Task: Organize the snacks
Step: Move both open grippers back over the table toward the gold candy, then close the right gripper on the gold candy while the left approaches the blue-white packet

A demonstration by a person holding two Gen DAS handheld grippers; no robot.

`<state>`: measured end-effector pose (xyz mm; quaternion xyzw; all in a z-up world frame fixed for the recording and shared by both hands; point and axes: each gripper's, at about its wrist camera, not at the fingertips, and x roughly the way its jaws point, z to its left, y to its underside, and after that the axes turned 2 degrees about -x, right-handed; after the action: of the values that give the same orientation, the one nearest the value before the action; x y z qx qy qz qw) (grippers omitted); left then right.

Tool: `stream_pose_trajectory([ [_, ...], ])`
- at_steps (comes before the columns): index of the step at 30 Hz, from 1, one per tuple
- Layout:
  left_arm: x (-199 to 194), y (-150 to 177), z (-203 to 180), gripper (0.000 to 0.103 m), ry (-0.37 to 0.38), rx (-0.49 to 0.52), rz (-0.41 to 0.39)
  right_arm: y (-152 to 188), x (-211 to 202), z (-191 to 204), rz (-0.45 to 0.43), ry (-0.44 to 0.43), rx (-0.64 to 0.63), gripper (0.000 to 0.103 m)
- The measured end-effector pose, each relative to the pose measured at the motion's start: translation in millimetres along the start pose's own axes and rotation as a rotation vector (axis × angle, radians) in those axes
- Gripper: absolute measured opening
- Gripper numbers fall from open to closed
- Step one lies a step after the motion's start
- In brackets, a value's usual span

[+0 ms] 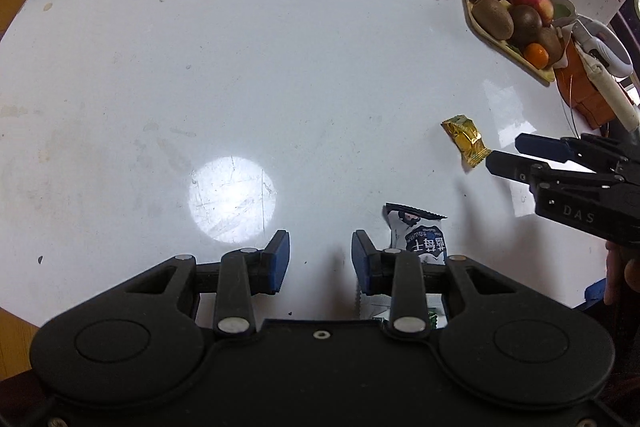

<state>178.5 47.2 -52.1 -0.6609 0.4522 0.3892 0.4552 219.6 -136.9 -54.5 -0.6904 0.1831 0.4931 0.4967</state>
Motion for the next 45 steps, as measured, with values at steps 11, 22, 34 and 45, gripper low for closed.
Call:
stream_pose_trajectory([
  [11, 5, -5, -9, 0.043, 0.032, 0.017, 0.014, -3, 43, 12, 0.075, -0.026, -0.101, 0.051],
  [22, 7, -3, -4, 0.043, 0.045, -0.03, 0.024, -14, 43, 19, 0.002, 0.047, -0.228, 0.049],
  [34, 10, -4, 1, 0.043, 0.034, -0.059, 0.035, -18, 51, 8, 0.021, -0.036, -0.15, 0.036],
  [45, 12, -6, -5, 0.043, 0.059, -0.026, 0.053, -6, 37, 7, 0.067, -0.056, 0.029, 0.02],
])
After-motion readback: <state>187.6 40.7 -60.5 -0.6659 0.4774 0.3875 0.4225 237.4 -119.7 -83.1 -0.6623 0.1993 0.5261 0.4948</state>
